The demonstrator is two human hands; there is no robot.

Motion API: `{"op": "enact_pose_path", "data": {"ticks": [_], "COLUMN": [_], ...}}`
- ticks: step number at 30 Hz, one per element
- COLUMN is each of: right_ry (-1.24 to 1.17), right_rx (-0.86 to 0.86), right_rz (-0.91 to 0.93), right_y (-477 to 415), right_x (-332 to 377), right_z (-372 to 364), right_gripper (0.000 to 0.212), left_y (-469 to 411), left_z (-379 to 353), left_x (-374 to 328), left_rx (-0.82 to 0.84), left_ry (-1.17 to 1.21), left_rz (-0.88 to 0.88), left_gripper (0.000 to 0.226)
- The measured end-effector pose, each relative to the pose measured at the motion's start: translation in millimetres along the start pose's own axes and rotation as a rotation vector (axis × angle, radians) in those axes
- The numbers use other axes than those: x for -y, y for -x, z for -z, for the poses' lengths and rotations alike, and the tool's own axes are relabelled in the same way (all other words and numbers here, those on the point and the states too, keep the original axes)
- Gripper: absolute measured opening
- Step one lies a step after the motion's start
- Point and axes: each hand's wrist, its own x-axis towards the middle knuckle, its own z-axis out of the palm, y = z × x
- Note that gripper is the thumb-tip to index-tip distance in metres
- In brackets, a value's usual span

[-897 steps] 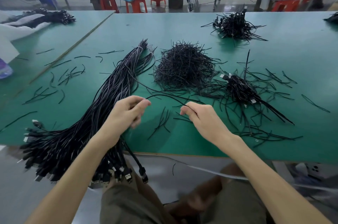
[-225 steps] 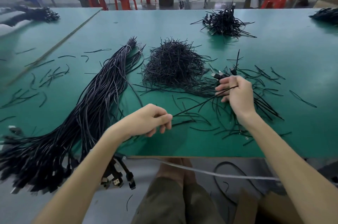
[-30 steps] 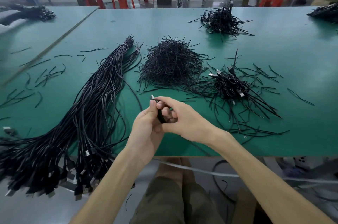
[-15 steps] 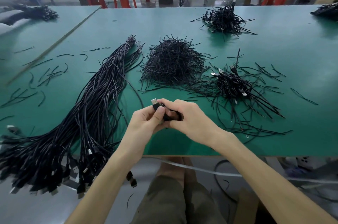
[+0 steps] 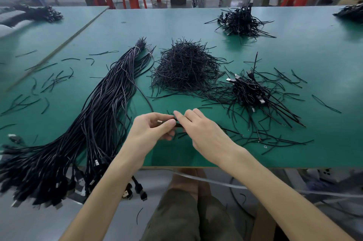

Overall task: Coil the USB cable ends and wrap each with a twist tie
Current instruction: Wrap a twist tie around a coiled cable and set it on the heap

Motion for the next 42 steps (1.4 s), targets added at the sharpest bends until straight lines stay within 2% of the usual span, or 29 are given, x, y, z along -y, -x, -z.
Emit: {"op": "enact_pose_path", "data": {"ticks": [3, 8, 10, 14, 18, 20, 22, 24, 28, 31, 36, 40, 42], "right_ry": [0.091, 0.142, 0.141, 0.150, 0.139, 0.128, 0.096, 0.067, 0.090, 0.099, 0.112, 0.125, 0.151], "right_rx": [-0.002, 0.023, 0.035, 0.034, 0.028, 0.022, 0.005, -0.017, -0.076, -0.124, -0.179, -0.220, -0.263], "right_rz": [-0.058, -0.105, -0.090, -0.065, -0.062, -0.079, -0.096, -0.114, -0.123, -0.076, -0.005, 0.013, 0.022], "right_y": [1, 3, 4, 5, 3, 3, 3, 1, -3, -4, -7, -8, -9], "right_x": [4, 4, 2, -2, 2, 1, 0, -2, -7, -13, -23, -22, -21], "right_z": [-3, -3, -2, 0, -2, -3, -4, -2, -2, 0, 14, 21, 21], "right_gripper": [0.076, 0.048, 0.041, 0.037, 0.030, 0.031, 0.033, 0.039, 0.044, 0.028, 0.019, 0.032, 0.031], "left_y": [-1, -4, -9, -15, -16, -18, -18, -18, -18, -18, -23, -26, -28], "left_z": [1, 0, 2, 3, -5, -8, -8, -8, -6, -8, -10, -14, -17], "left_x": [-1, -5, -9, -17, -25, -30, -32, -30, -21, -17, -17, -21, -20], "left_rx": [-0.013, 0.026, 0.108, 0.279, 0.398, 0.433, 0.424, 0.370, 0.242, 0.191, 0.260, 0.368, 0.350], "left_ry": [0.029, -0.074, -0.229, -0.544, -0.907, -1.076, -1.237, -1.300, -1.167, -1.062, -0.770, -0.473, -0.437], "left_rz": [-0.001, -0.012, -0.012, -0.071, -0.095, -0.111, -0.192, -0.268, -0.326, -0.347, -0.330, -0.186, -0.168], "left_gripper": [0.015, 0.011, 0.007, 0.014, 0.034, 0.047, 0.046, 0.040, 0.040, 0.040, 0.039, 0.055, 0.052]}}
